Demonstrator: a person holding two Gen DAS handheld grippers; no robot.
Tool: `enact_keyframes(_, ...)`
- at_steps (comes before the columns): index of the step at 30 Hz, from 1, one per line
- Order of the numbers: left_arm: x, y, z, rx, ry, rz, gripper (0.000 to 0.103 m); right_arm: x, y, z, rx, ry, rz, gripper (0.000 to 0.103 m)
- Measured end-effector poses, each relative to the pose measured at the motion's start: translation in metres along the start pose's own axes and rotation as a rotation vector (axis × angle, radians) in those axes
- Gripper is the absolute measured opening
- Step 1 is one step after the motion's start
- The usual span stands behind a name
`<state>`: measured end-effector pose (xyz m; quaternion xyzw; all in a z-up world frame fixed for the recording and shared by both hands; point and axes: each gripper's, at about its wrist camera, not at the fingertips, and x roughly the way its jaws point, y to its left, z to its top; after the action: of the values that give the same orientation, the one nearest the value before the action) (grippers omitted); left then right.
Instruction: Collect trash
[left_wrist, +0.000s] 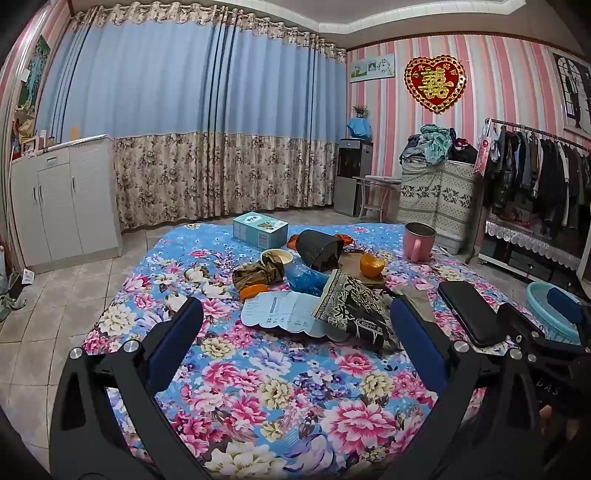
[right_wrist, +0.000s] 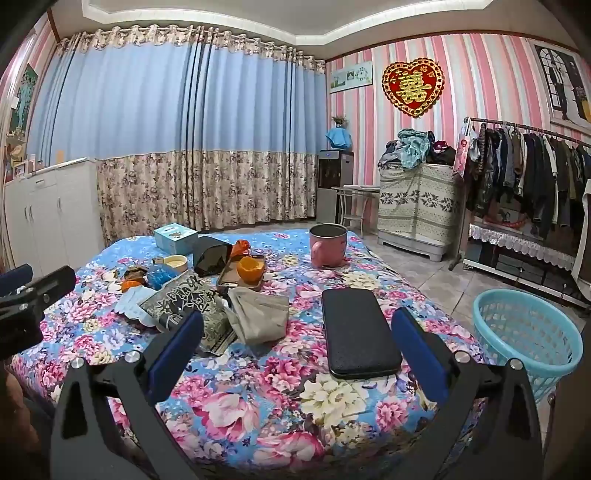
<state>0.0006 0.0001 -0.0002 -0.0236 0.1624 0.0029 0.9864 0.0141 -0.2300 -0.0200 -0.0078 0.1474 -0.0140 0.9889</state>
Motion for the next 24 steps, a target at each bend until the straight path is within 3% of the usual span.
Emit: enact_keyframes(24, 0.0022, 0.001, -0.0004, -0.001, 0.001, 0.001, 0.098, 0.0027, -0.0002, -0.0012, 0.004, 0.004, -0.003, 0.099)
